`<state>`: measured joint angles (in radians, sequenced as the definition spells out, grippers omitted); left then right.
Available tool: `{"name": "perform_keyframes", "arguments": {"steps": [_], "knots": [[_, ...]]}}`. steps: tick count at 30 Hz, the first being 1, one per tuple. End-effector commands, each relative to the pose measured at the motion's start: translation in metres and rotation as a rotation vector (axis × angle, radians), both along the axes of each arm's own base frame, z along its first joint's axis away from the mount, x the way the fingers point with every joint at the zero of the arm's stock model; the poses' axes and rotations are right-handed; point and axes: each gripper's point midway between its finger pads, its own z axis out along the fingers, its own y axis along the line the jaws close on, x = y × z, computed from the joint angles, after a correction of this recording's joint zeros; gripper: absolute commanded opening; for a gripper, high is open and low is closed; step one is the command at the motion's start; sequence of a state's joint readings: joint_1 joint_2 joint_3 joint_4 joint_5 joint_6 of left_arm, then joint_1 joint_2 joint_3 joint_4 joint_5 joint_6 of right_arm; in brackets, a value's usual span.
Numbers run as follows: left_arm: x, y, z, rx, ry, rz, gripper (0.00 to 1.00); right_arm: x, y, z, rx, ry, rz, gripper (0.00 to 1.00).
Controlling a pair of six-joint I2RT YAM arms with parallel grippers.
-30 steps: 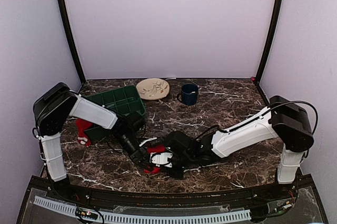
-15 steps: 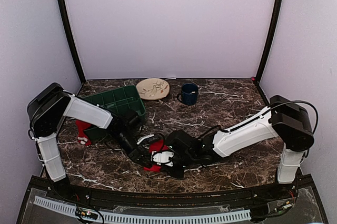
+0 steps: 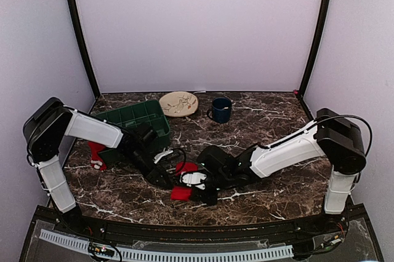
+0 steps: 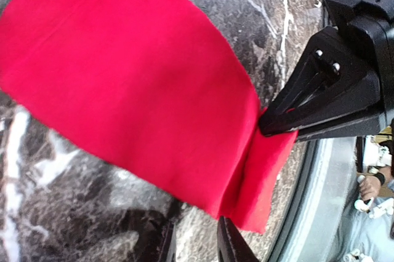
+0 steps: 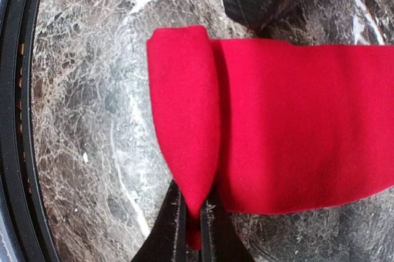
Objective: Roll the socks
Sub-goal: Roll the sock at the center of the board.
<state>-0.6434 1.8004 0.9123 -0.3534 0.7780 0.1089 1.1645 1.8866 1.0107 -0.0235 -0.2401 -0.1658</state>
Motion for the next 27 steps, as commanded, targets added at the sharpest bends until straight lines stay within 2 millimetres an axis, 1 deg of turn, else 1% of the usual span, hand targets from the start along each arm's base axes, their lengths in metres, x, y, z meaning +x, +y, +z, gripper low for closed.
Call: {"name": "perform_keyframes", "arguments": {"steps": [1, 8, 11, 13, 17, 19, 21, 27], "knots": [[0.013, 0.005, 0.010, 0.010, -0.094, 0.042, 0.25, -0.008, -0.016, -0.009, -0.060, 0.124, -0.010, 0.03], [0.027, 0.012, 0.021, 0.012, -0.237, 0.090, 0.24, -0.009, -0.016, -0.004, -0.052, 0.260, -0.006, 0.03], [0.029, 0.014, 0.027, -0.002, -0.285, 0.104, 0.24, -0.007, -0.016, -0.002, -0.048, 0.319, -0.010, 0.03], [0.029, 0.014, 0.035, -0.028, -0.316, 0.107, 0.23, -0.006, -0.017, -0.001, -0.049, 0.358, -0.012, 0.03], [0.025, 0.012, 0.048, -0.079, -0.381, 0.100, 0.24, -0.007, -0.015, -0.001, -0.049, 0.435, -0.006, 0.03], [0.022, 0.010, 0.051, -0.084, -0.404, 0.087, 0.24, -0.006, -0.014, -0.001, -0.053, 0.464, -0.006, 0.03], [0.017, 0.006, 0.051, -0.080, -0.426, 0.065, 0.24, -0.004, -0.010, 0.002, -0.046, 0.490, -0.003, 0.03], [-0.002, -0.013, 0.046, -0.048, -0.516, -0.058, 0.25, -0.003, -0.010, 0.003, -0.056, 0.555, -0.008, 0.04]]}}
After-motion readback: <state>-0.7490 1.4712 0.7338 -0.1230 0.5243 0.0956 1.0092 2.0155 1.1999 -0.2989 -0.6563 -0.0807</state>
